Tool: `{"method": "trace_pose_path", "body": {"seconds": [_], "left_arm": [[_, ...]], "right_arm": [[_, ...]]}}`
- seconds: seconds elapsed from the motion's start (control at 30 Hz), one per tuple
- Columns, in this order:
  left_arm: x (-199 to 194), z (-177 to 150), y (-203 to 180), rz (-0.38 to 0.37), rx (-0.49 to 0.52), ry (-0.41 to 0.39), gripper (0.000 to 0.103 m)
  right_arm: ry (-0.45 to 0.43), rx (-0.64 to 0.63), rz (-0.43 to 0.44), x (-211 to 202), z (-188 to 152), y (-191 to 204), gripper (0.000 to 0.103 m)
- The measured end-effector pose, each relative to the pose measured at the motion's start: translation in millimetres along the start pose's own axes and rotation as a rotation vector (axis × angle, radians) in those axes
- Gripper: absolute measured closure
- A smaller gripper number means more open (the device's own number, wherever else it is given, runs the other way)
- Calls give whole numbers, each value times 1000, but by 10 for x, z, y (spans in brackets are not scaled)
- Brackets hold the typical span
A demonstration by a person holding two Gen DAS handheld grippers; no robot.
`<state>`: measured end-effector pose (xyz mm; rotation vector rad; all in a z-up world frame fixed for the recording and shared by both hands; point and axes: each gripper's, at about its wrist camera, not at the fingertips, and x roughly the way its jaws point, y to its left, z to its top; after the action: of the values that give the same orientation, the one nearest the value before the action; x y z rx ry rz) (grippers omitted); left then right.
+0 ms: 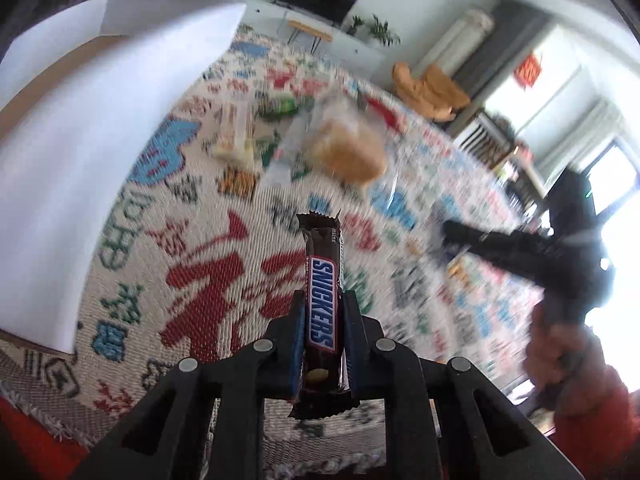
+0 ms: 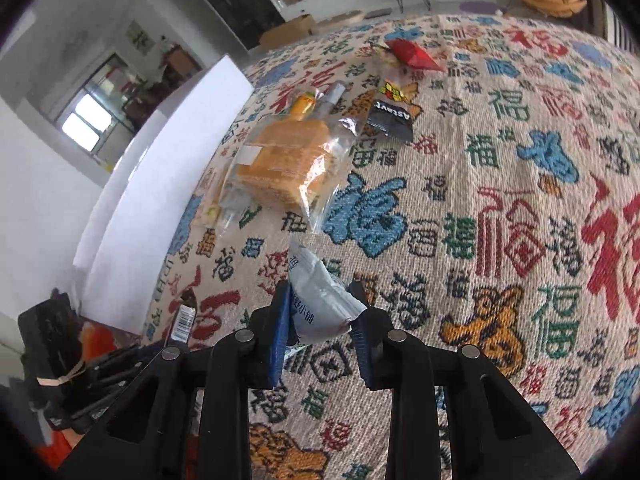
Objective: Organize snacks
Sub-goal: 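Carry the Snickers bar with the left tool over the box and release it, then withdraw the open left tool from the box back over the bed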
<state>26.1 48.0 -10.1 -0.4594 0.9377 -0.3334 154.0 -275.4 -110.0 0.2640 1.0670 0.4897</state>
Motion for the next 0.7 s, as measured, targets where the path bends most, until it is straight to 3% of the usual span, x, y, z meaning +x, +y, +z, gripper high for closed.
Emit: {"method": "trace_pose_path", "body": {"seconds": [0.07,0.17,0.27,0.37,0.4,0.43,0.47,0.5,0.6,0.7], "left_arm": [[-358,209,31,-43,-34,-88,87],[-888,561,192,0,-63,-217,87],[-1266,870,548,142,-107,-296,87],[-1383,1092,933,354,-137,-281,84],[-1373,1132,1025,437,-133,-257,67],[-1344,1157,1102,509,-124,-226,36],[-1334,1154,1136,572,-120,-216,24],[-1339,1132,1134,610,-109,-236,18],[-1346,1063,1040,632,-57,-328,17],[-1231,1120,935,511,-48,-397,16]], "right_arm": [[-19,30,64,-70,103,100,73],[-63,-38,164,-186,425,655,73],[-82,-148,295,-189,780,1506,73],[-81,-223,393,-19,1019,2240,71],[-101,-258,395,44,1047,2443,61],[-116,-298,378,111,1062,2621,48],[-120,-325,367,166,1052,2731,28],[-131,-330,366,186,1019,2758,29],[-173,-320,351,166,843,2523,29],[-223,-318,162,130,714,1934,29]]}}
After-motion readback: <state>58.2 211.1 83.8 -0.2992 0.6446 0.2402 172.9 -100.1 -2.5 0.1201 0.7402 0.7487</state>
